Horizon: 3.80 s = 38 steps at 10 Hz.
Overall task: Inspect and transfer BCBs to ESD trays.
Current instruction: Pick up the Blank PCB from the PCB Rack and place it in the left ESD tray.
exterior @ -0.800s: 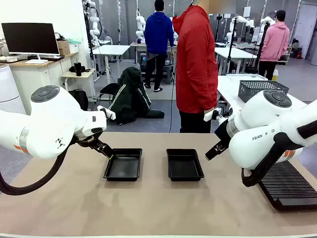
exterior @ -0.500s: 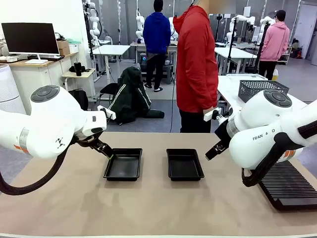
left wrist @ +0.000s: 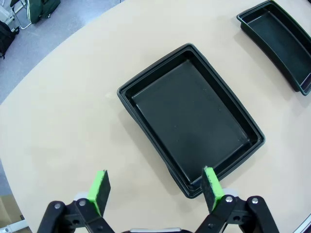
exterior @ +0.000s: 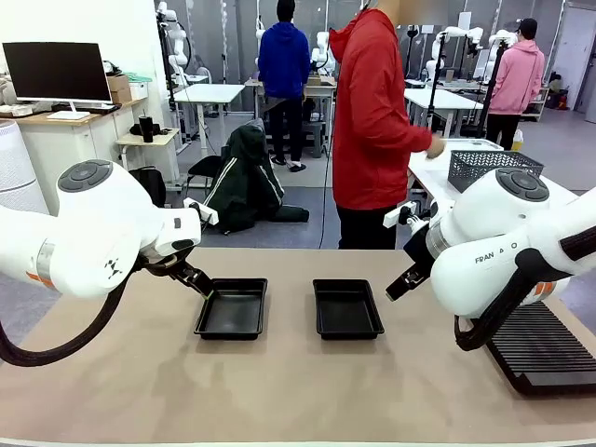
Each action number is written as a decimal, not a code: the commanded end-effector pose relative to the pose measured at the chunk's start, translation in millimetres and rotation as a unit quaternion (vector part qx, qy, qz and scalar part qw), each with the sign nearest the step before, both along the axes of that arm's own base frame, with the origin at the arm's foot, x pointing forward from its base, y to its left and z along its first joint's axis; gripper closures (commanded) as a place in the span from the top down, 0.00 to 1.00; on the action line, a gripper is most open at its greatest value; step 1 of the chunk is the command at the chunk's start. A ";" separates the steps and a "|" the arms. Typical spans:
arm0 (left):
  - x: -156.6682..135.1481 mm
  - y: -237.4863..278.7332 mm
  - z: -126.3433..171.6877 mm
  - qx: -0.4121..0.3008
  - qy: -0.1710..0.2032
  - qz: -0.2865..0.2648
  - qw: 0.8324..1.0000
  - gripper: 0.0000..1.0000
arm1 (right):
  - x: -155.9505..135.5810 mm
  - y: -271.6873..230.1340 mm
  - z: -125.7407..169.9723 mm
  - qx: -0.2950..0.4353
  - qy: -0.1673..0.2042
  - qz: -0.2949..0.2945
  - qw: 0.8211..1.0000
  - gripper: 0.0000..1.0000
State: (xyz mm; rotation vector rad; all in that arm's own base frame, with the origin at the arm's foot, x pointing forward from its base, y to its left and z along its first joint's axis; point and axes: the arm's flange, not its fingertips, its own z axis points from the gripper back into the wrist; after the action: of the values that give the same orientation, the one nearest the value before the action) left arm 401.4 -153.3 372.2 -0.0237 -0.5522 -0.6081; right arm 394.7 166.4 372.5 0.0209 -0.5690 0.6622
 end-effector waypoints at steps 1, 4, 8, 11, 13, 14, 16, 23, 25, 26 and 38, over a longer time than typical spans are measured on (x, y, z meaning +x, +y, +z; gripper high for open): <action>0.5 1.4 -0.1 -0.001 0.000 0.002 1.000 1.00 | 0.0 -0.1 0.0 0.000 0.000 0.000 1.000 1.00; 0.5 1.4 -0.1 -0.001 0.000 0.002 1.000 1.00 | 0.0 -0.1 0.0 0.000 0.000 0.000 1.000 1.00; -15.3 17.2 68.8 -0.098 0.091 0.042 0.990 1.00 | -18.3 -26.6 73.3 0.064 0.063 -0.081 0.993 1.00; -45.7 41.7 133.6 -0.131 0.158 0.074 0.976 1.00 | -41.9 -52.8 147.5 0.139 0.128 -0.129 0.973 1.00; -59.7 67.3 166.8 -0.172 0.185 0.088 0.964 1.00 | -58.8 -80.3 186.7 0.179 0.157 -0.170 0.956 1.00; -65.4 80.0 181.3 -0.189 0.199 0.094 0.957 1.00 | -67.1 -95.4 202.9 0.204 0.175 -0.182 0.946 1.00; -81.4 102.9 209.8 -0.232 0.186 0.110 0.948 1.00 | -85.6 -130.5 230.9 0.238 0.179 -0.210 0.931 1.00; -119.0 151.0 273.4 -0.247 0.205 0.112 0.940 1.00 | -108.5 -254.5 302.4 0.322 0.228 -0.243 0.886 1.00; -118.2 154.1 288.5 -0.244 0.212 0.119 0.939 1.00 | -107.0 -270.7 322.3 0.322 0.235 -0.241 0.885 1.00; -121.3 156.7 293.9 -0.251 0.202 0.121 0.939 1.00 | -108.2 -272.2 333.8 0.318 0.224 -0.225 0.894 1.00; -128.8 171.5 310.2 -0.289 0.161 0.151 0.931 1.00 | -92.9 -268.0 382.2 0.291 0.194 -0.198 0.916 1.00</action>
State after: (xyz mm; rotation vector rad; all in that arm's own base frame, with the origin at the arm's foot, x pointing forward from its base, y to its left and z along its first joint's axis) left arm 277.7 17.5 679.7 -0.5960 -0.3681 -0.1484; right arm 304.5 -104.1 753.3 0.5687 -0.3458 0.0537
